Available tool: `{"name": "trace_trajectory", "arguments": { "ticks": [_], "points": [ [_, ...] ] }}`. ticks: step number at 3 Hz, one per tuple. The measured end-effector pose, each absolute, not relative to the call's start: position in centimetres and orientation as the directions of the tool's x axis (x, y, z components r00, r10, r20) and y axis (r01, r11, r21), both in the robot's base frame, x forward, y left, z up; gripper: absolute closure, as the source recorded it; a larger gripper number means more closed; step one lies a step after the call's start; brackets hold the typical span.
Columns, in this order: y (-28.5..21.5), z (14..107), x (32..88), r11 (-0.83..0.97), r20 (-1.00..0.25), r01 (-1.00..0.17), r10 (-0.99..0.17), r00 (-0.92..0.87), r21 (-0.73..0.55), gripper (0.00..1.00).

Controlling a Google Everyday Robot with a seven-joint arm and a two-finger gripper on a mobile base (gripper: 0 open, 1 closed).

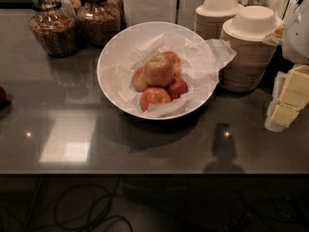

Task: Pick apple from white bowl

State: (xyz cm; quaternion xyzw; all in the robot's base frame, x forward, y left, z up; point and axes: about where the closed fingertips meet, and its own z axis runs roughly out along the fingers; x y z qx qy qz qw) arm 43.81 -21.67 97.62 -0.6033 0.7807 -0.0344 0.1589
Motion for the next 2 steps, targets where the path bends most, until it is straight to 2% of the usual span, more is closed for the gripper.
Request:
{"name": "trace_trajectory", "arguments": {
  "ticks": [2],
  "points": [
    [-20.88, 97.69, 44.20, 0.259, -0.224, -0.932, -0.953, -0.204, -0.252, 0.00]
  ]
}}
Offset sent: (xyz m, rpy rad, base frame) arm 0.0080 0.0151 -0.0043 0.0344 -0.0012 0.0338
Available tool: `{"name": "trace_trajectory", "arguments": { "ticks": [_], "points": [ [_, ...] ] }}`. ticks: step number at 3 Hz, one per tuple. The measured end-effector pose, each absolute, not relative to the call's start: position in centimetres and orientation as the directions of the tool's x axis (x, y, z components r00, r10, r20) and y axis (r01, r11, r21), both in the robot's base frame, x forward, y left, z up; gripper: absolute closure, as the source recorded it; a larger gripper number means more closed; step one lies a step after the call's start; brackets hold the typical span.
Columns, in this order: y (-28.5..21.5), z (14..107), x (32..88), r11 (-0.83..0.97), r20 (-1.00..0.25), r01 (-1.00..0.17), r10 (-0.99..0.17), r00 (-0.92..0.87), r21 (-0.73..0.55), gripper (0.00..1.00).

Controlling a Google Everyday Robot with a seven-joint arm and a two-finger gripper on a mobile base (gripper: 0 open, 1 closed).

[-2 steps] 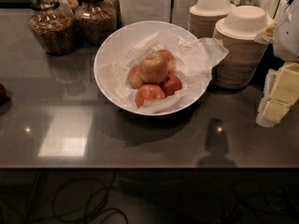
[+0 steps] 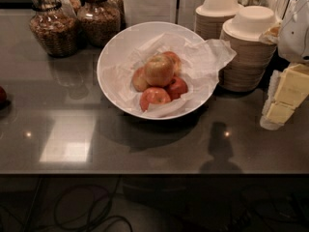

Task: Pick apple from white bowl

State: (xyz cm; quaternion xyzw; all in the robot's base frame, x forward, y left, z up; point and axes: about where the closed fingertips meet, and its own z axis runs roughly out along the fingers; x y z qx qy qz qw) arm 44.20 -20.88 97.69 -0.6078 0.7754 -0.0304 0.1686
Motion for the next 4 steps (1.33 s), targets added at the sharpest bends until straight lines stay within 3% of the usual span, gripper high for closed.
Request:
{"name": "trace_trajectory", "arguments": {
  "ticks": [2, 4],
  "points": [
    [-14.4, 98.4, 45.7, 0.115, -0.309, -0.955, -0.951, -0.027, -0.272, 0.00],
    [-13.2, 97.3, 46.8, 0.159, -0.386, -0.955, -0.921, -0.052, -0.250, 0.00]
  ]
}}
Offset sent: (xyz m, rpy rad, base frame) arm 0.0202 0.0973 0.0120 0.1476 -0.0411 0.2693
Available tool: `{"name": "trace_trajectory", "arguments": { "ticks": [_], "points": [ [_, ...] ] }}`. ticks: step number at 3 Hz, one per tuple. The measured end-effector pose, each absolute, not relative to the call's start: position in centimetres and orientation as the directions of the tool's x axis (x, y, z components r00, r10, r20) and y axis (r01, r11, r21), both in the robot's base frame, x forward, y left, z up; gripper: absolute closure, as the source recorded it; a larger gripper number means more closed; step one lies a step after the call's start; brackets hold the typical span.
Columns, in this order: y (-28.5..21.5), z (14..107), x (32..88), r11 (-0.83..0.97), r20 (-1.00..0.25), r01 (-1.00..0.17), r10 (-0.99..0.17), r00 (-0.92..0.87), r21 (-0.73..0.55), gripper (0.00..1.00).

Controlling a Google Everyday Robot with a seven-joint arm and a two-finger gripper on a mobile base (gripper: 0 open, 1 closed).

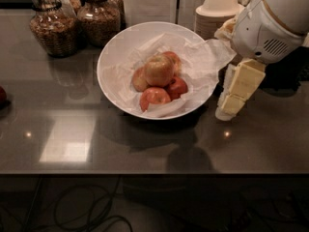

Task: Pick apple from white bowl

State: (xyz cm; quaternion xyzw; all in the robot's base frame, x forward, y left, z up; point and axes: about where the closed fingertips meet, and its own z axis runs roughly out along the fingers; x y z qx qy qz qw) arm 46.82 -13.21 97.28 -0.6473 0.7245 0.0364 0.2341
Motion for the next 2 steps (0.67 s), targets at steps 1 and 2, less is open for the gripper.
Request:
{"name": "trace_trajectory", "arguments": {
  "ticks": [1, 2],
  "points": [
    [-10.1, 96.3, 49.2, 0.206, -0.546, -0.959, -0.835, -0.068, -0.195, 0.00],
    [-7.6, 96.1, 50.5, 0.217, -0.639, -0.962, -0.767, -0.062, -0.167, 0.00]
  ]
}}
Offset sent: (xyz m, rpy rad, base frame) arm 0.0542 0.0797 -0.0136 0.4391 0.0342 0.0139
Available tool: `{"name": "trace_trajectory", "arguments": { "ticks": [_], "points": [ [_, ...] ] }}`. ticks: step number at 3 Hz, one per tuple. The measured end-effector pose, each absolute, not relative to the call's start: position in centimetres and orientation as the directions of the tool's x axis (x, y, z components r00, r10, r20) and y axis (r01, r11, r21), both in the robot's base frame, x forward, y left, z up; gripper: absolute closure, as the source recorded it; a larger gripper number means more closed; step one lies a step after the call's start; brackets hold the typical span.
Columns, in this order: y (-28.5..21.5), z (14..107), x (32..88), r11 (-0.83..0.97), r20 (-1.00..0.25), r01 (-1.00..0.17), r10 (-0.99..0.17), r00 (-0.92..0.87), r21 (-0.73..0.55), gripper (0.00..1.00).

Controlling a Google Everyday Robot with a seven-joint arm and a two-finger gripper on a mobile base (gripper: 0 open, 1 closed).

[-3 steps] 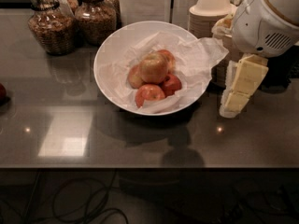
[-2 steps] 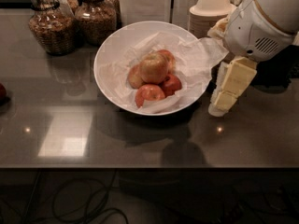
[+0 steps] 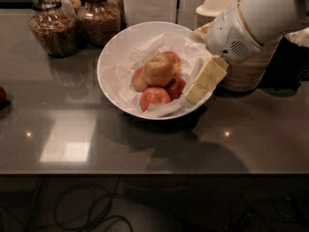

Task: Pick apple from white bowl

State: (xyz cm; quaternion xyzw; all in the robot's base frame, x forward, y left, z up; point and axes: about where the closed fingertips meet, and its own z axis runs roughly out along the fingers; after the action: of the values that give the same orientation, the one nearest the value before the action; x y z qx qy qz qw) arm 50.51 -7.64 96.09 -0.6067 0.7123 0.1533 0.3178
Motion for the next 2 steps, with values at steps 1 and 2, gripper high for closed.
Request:
{"name": "trace_trajectory", "arguments": {
  "ticks": [1, 2],
  "points": [
    [-6.5, 95.8, 51.1, 0.240, -0.695, -0.960, -0.716, -0.072, -0.147, 0.00],
    [-5.2, 95.0, 51.7, 0.253, -0.687, -0.951, -0.724, -0.062, -0.181, 0.00]
  ]
}}
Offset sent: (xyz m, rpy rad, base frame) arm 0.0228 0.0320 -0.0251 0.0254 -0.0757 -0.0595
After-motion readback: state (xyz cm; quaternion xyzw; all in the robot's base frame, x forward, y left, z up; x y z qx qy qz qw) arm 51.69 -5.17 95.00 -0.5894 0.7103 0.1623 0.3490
